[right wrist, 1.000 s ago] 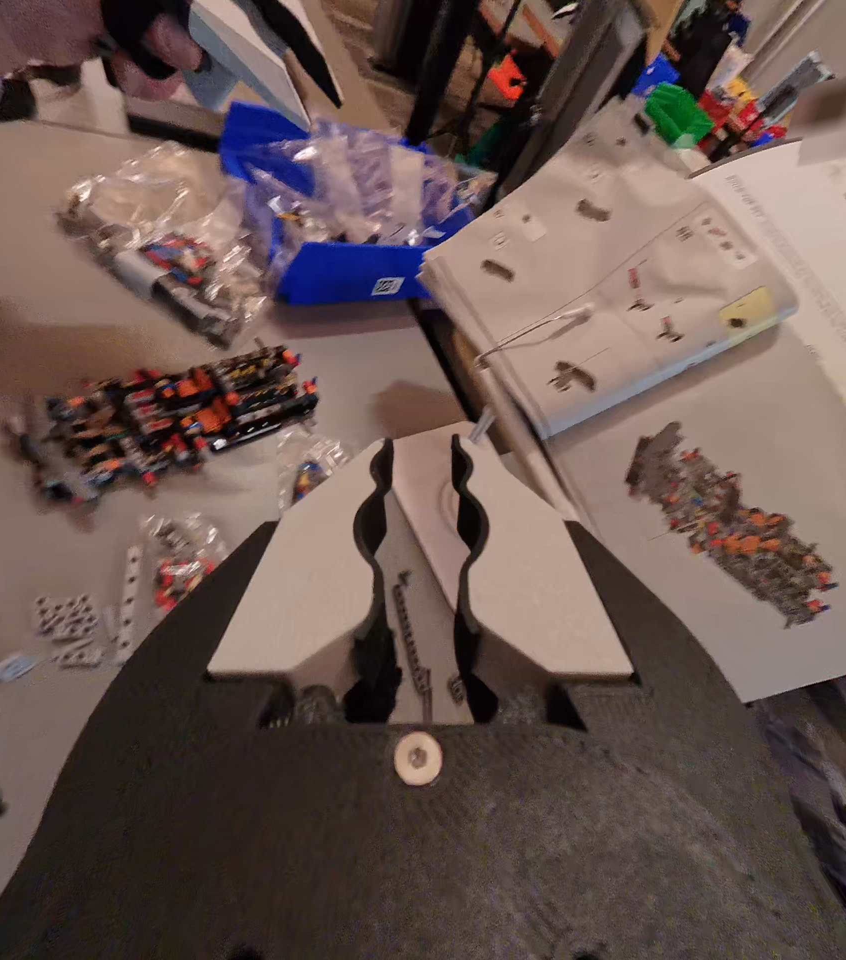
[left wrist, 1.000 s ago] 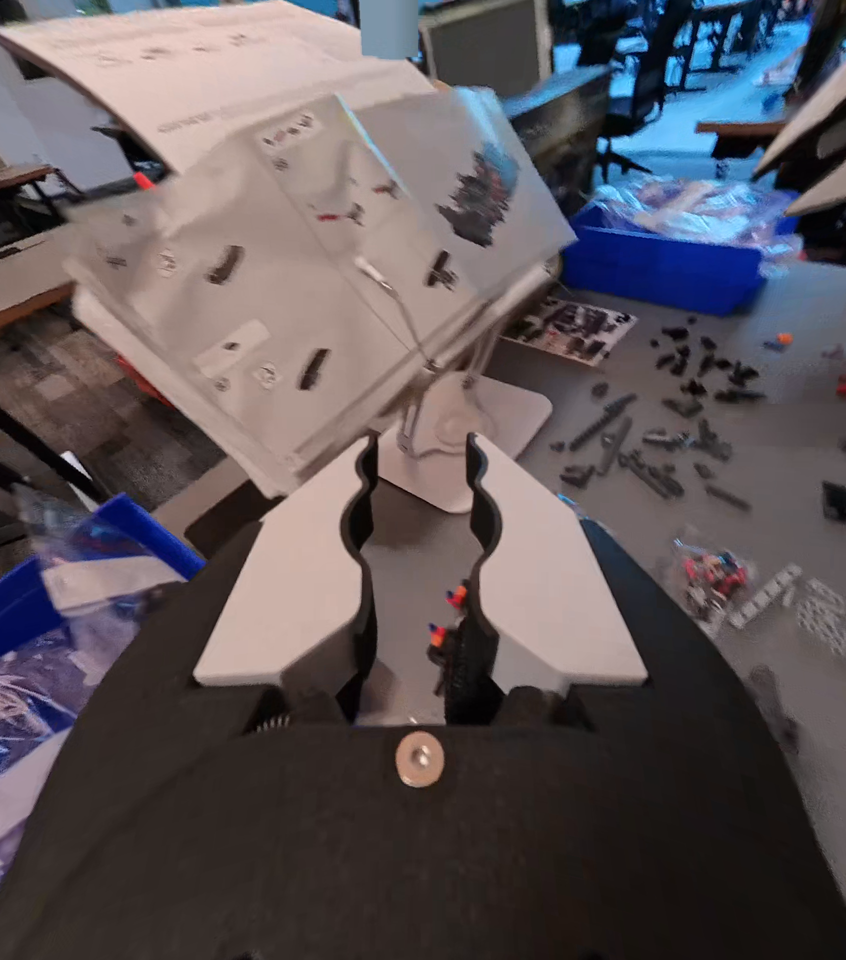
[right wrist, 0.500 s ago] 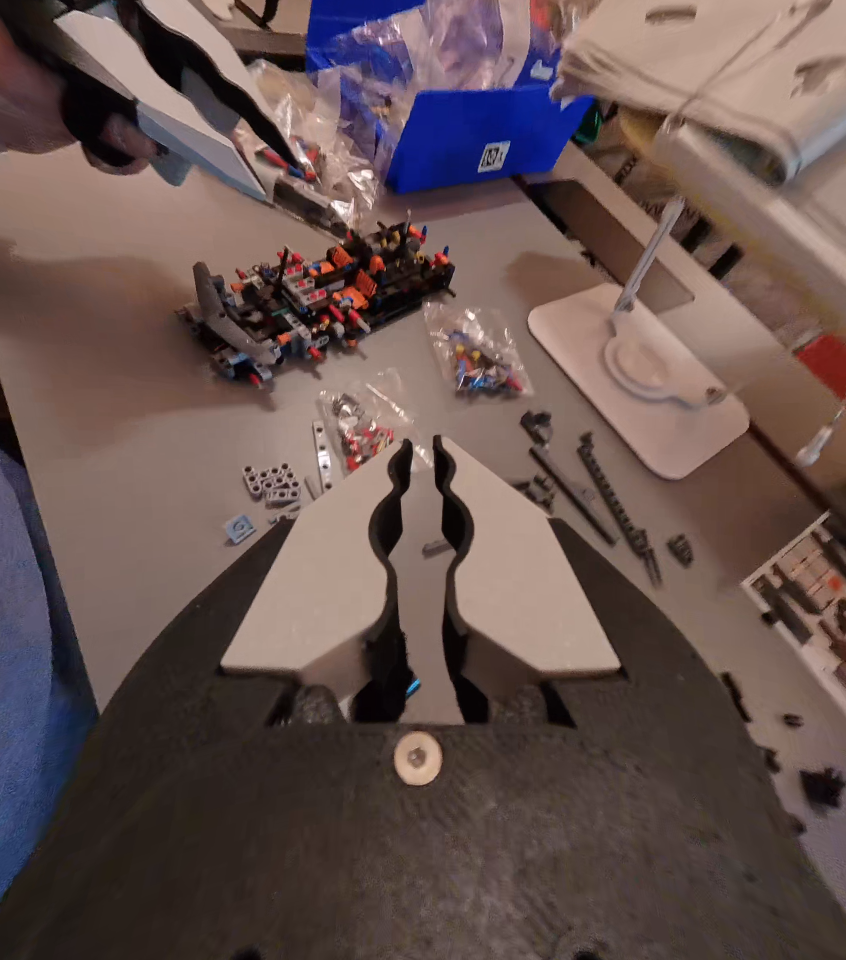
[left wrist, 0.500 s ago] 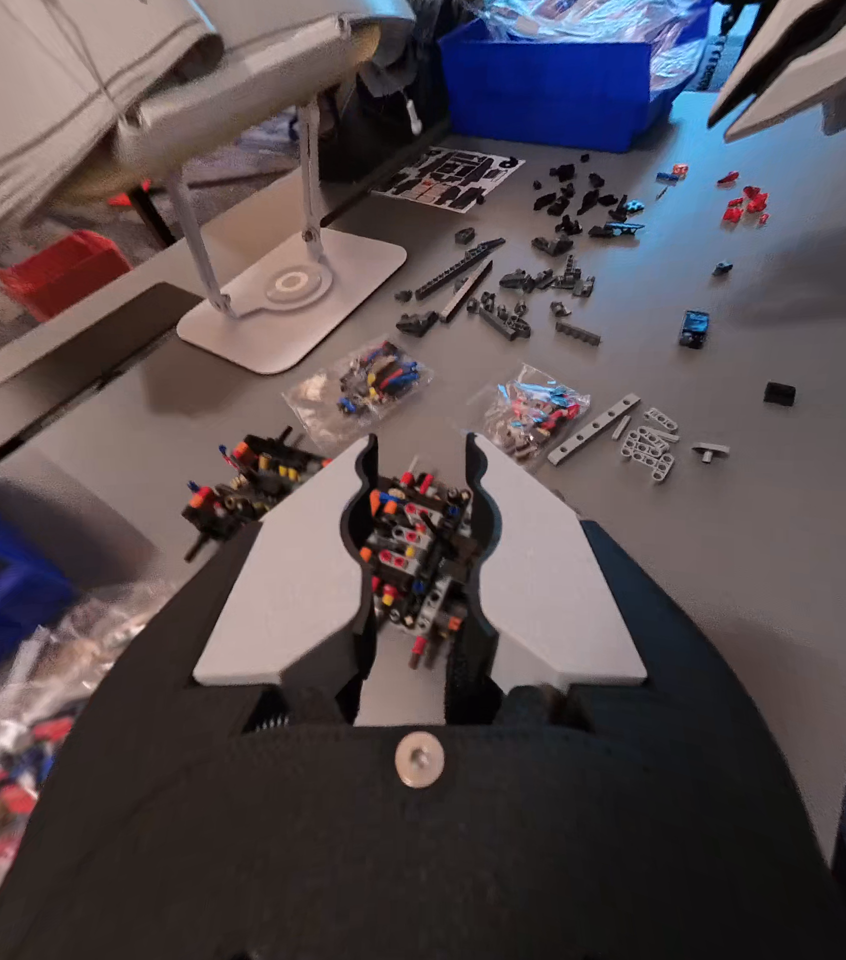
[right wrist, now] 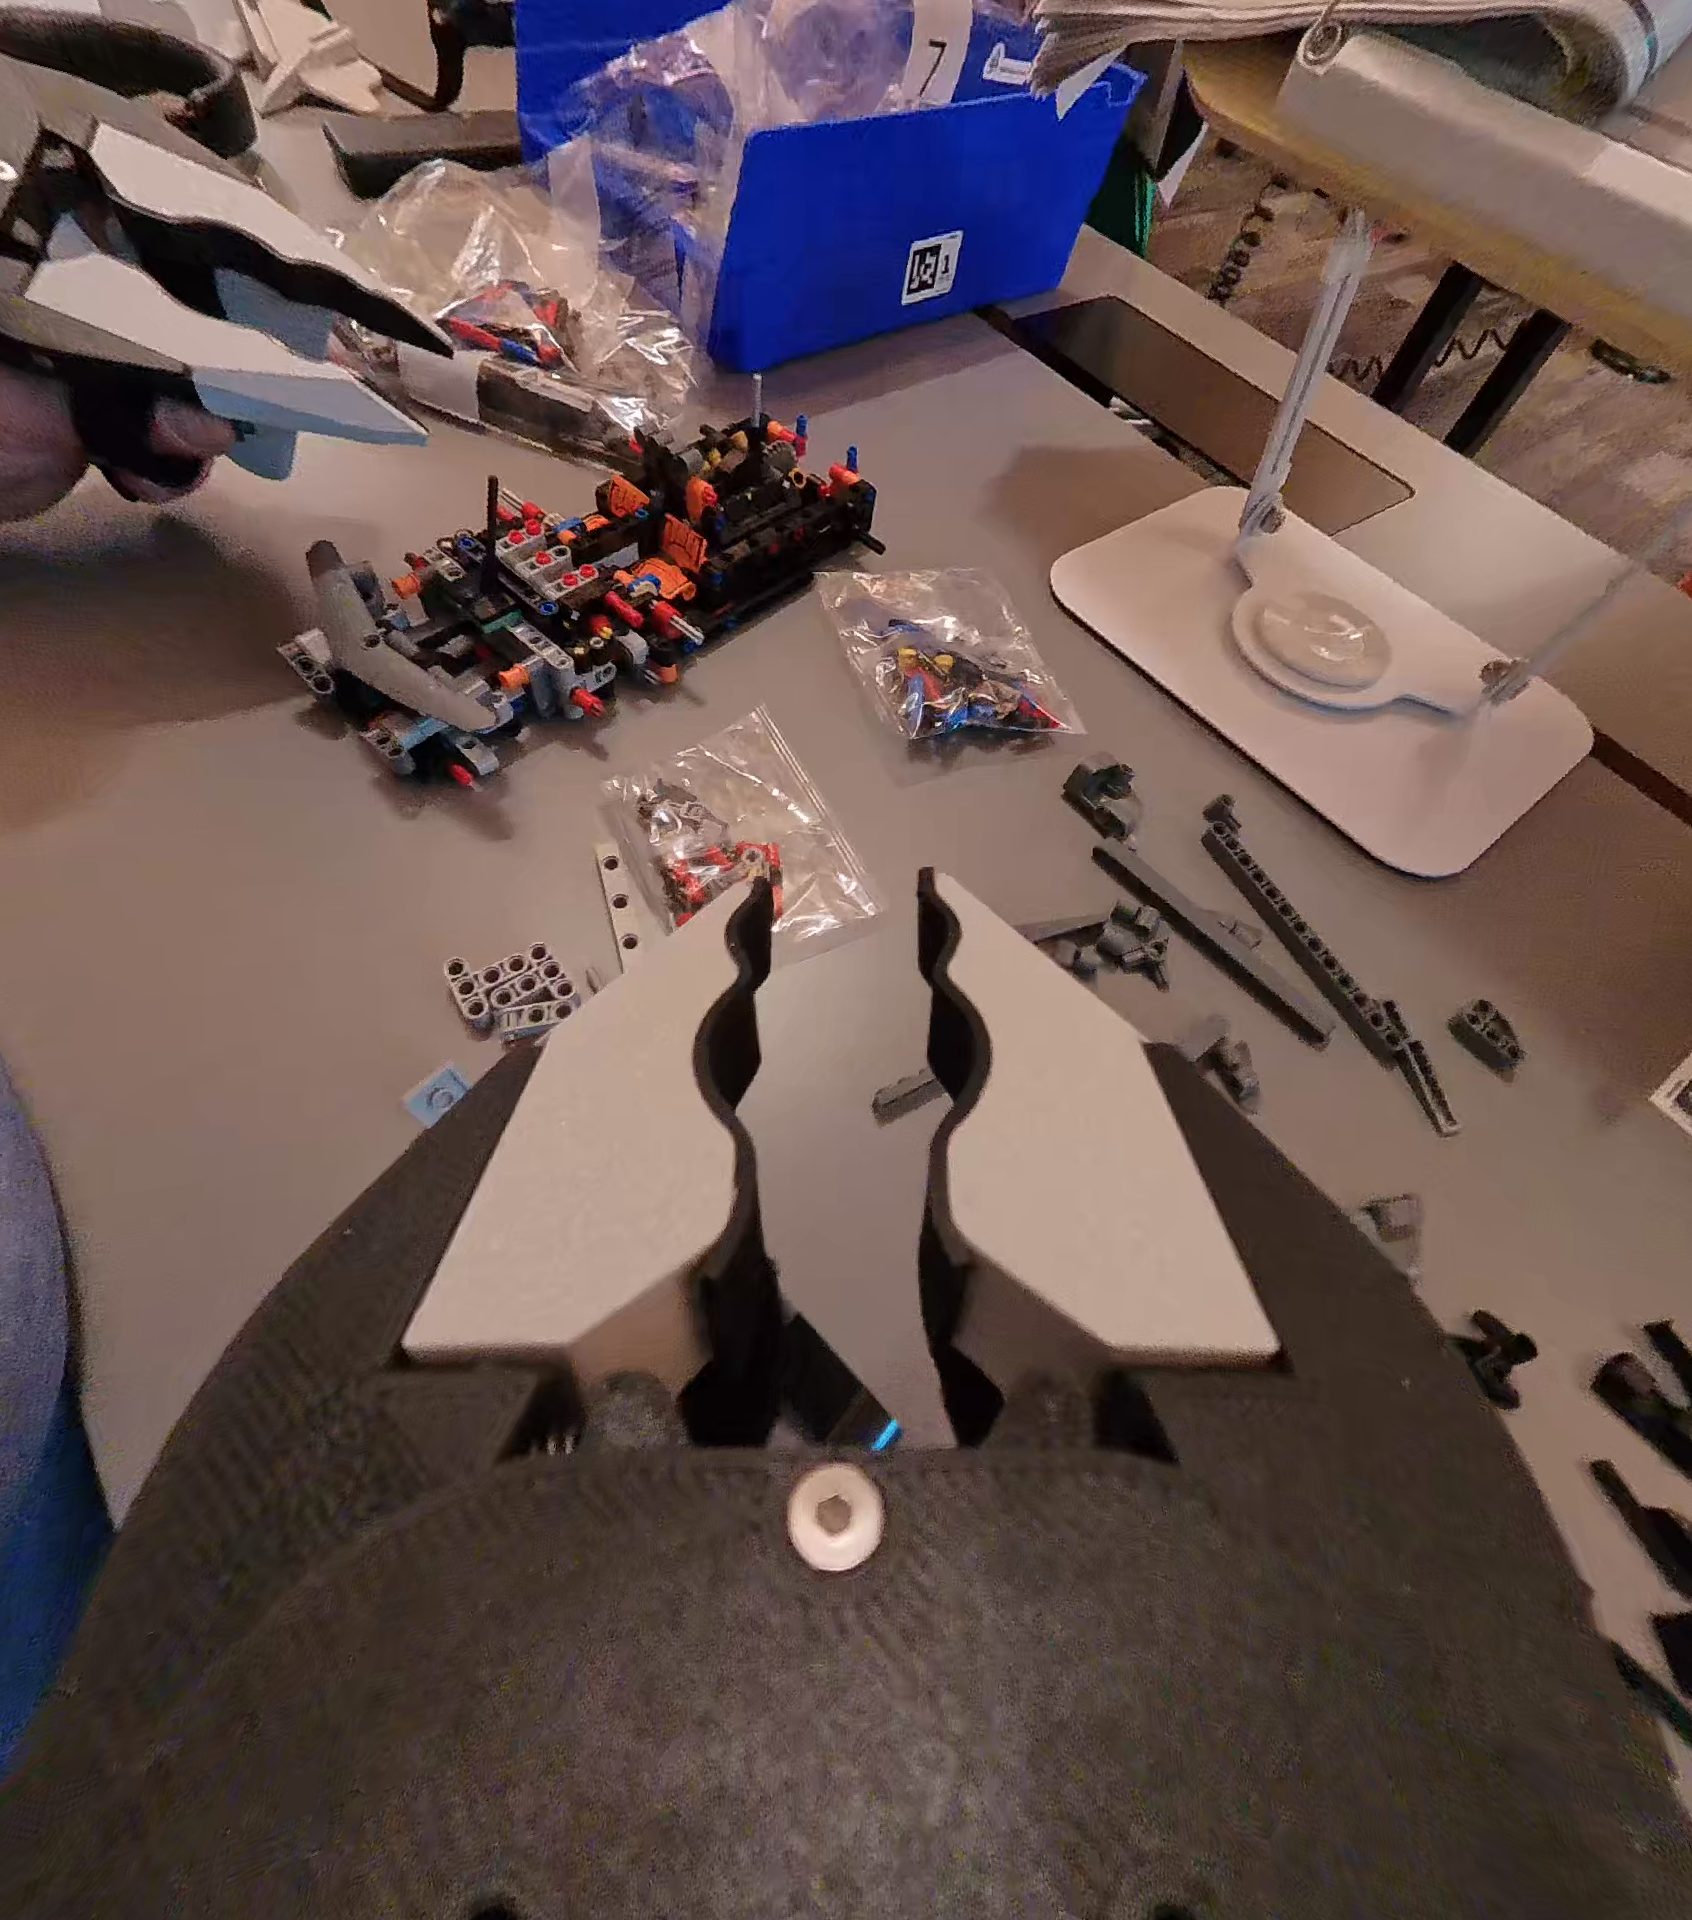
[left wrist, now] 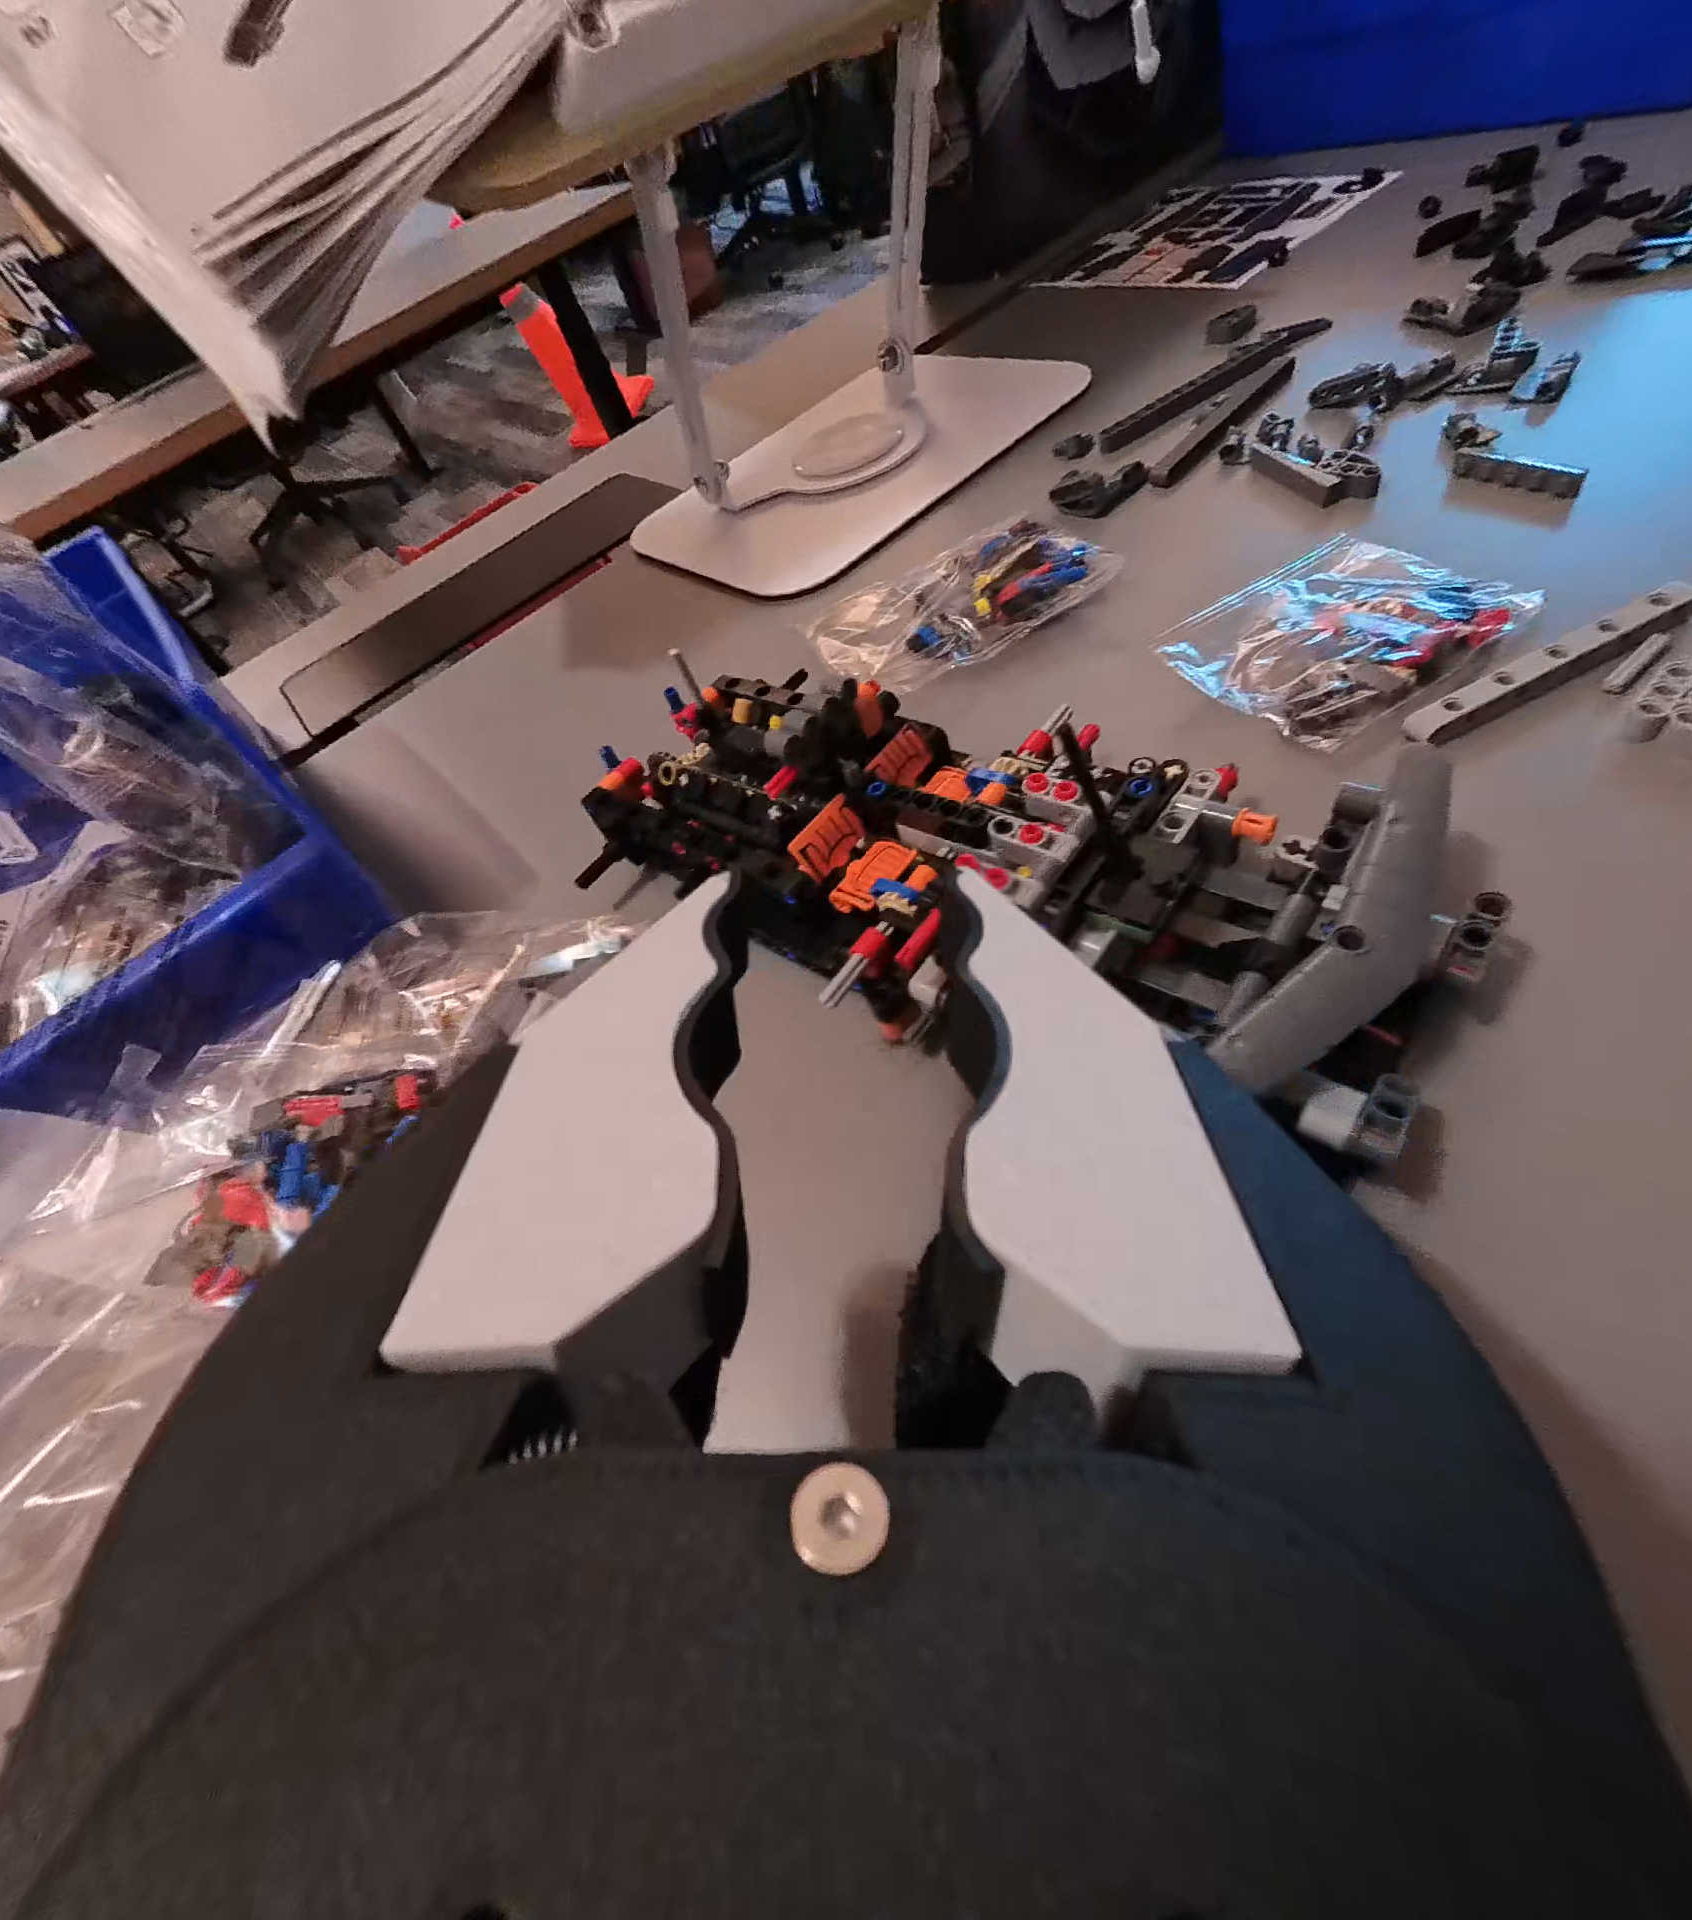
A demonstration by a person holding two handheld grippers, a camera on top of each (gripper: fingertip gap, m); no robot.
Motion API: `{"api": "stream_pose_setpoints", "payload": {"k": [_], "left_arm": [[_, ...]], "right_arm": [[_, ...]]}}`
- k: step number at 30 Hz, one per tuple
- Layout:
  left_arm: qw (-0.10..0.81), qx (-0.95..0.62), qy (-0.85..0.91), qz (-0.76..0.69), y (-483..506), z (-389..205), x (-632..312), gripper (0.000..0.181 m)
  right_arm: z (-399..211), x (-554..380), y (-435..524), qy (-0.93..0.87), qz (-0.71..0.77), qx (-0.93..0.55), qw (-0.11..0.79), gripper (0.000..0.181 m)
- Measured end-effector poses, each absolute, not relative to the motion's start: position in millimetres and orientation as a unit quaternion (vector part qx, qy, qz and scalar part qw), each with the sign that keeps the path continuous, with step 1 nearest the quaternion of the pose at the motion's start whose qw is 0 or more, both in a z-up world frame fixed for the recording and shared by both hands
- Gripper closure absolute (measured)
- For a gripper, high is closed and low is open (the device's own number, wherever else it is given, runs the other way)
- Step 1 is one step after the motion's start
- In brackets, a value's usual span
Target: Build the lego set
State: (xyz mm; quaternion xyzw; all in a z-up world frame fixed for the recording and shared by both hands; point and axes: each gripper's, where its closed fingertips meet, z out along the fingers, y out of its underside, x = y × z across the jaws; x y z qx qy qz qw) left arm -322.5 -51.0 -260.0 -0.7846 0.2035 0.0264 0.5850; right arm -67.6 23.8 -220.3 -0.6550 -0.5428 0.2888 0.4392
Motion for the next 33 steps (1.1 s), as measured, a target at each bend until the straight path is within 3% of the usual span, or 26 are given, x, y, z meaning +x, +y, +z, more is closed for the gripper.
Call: {"api": "stream_pose_setpoints", "payload": {"k": [15,23,33], "left_arm": [[0.618,-0.761,0.195,0.036,-53,-252,-327,0.150],[0.631,-0.757,0.170,0.030,-55,-247,-338,0.148],[0.616,-0.750,0.242,0.011,-59,-232,-284,0.146]], "right_arm": [[-225,-65,19,-0.577,0.267,-0.639,0.434,0.153],[-228,-25,19,-0.588,0.213,-0.657,0.420,0.141],[-278,36,-30,-0.683,0.152,-0.640,0.316,0.141]]}}
